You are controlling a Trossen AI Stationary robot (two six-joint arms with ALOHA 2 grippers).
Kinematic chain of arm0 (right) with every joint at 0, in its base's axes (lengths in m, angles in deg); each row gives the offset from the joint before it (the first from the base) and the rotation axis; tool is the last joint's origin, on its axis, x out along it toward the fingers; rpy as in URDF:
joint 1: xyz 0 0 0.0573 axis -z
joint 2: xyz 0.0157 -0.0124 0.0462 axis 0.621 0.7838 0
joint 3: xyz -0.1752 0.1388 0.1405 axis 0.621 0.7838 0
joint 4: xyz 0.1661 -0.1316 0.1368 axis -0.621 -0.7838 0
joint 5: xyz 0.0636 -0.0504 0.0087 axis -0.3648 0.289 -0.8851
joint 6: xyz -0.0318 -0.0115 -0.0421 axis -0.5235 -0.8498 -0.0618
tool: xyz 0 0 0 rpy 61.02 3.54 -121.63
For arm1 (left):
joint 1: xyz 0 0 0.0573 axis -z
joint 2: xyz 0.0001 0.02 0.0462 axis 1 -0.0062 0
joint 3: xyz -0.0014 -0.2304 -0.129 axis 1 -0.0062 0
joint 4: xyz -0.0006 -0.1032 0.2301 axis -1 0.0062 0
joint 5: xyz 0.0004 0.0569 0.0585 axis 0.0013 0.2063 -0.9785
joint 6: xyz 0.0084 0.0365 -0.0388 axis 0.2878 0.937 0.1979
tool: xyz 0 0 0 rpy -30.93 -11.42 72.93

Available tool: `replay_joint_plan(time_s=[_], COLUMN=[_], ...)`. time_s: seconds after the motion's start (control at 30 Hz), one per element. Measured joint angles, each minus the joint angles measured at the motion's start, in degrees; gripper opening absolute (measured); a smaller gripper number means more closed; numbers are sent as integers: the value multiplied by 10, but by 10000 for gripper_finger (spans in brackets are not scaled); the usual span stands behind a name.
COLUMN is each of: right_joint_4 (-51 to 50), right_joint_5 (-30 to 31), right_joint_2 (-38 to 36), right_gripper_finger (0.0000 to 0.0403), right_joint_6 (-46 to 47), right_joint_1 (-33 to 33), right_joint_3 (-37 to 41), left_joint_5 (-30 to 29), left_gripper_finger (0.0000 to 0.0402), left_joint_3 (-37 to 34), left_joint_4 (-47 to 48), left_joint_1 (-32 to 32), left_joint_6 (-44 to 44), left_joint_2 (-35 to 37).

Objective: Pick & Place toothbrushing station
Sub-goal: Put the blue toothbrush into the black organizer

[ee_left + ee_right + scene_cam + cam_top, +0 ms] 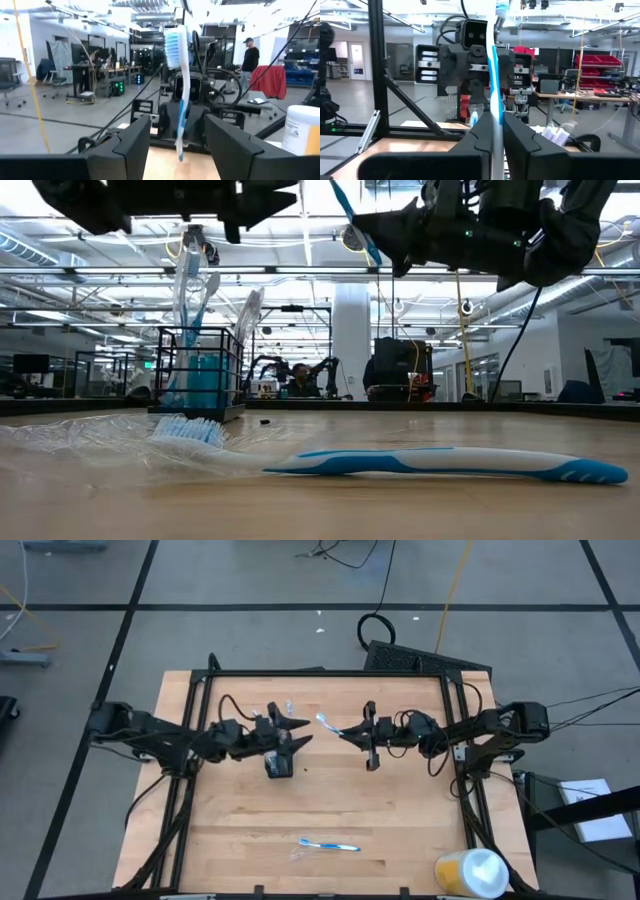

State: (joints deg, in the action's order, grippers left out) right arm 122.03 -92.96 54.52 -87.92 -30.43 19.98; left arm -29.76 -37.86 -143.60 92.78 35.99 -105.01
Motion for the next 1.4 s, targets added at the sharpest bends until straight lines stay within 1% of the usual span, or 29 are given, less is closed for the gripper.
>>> replay_joint_plan(time_s=[0.1, 0.3, 0.53, 0.8, 0.93, 1.13, 1.3, 1.4], right_joint_4=[-4, -5, -9, -9, -9, -12, -16, -16], right_joint_5=[1, 0, 0, 0, 3, 3, 3, 3], right_joint_2=[0, 0, 0, 0, 0, 0, 0, 0], right_gripper_finger=[14, 14, 14, 14, 14, 14, 14, 14], right_joint_6=[2, 1, 1, 0, 0, -1, -2, -4], right_joint_1=[-2, -4, -4, -4, -3, -3, -3, -3], right_joint_3=[0, 0, 0, 0, 0, 0, -1, -1], left_joint_5=[1, 1, 0, 1, 9, 54, 59, 63], left_gripper_finger=[196, 195, 195, 191, 163, 92, 39, 15], left_joint_3=[20, 76, 101, 101, 101, 101, 101, 101], left_joint_4=[-31, -29, -31, -19, -17, -17, -18, -20], left_joint_1=[-2, -6, -9, -26, -33, -42, -42, -42], left_joint_6=[8, 14, 29, -8, -26, -34, -23, -20], left_joint_2=[-36, -86, -94, -94, -94, -94, -94, -94])
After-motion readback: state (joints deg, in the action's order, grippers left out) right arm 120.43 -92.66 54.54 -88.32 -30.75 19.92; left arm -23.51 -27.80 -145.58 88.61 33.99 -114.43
